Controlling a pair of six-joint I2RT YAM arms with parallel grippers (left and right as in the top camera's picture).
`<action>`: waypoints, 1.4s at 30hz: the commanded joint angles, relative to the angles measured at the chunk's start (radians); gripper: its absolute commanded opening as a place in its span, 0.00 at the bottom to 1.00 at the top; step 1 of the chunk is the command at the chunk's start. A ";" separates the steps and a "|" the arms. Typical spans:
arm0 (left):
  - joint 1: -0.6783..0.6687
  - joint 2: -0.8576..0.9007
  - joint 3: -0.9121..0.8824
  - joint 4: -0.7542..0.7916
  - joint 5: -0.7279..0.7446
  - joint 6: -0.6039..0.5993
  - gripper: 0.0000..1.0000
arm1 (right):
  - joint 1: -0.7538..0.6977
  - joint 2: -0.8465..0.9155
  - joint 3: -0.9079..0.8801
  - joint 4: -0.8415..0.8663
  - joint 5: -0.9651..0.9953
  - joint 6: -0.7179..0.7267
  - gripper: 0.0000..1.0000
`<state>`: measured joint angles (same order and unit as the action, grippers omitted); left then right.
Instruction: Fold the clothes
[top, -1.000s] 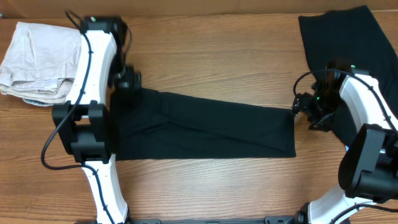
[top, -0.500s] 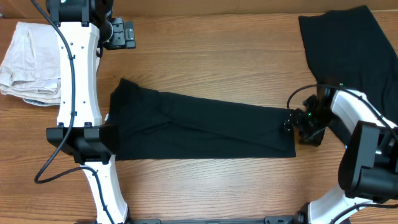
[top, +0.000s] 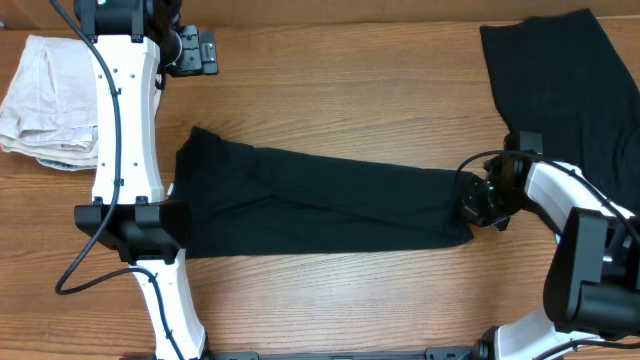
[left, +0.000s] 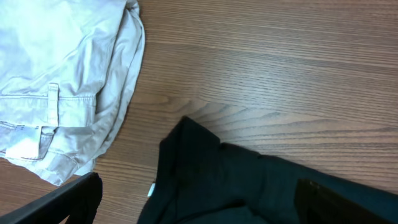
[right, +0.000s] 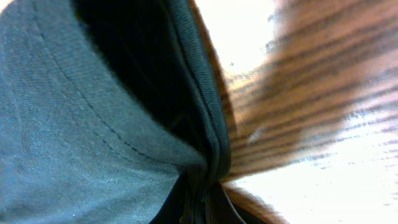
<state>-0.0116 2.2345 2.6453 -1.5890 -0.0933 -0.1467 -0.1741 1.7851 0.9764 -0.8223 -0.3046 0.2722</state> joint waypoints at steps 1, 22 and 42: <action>0.000 -0.017 0.019 0.002 -0.015 0.013 1.00 | -0.046 0.036 0.021 0.008 0.033 0.016 0.04; 0.000 -0.017 0.018 0.063 -0.101 0.013 1.00 | -0.006 0.036 0.566 -0.534 -0.053 -0.306 0.04; 0.000 -0.014 0.007 0.080 -0.100 0.012 1.00 | 0.533 0.053 0.566 -0.346 0.050 -0.106 0.04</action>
<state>-0.0116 2.2345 2.6450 -1.5127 -0.1772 -0.1467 0.3309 1.8248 1.5223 -1.1843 -0.2794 0.1234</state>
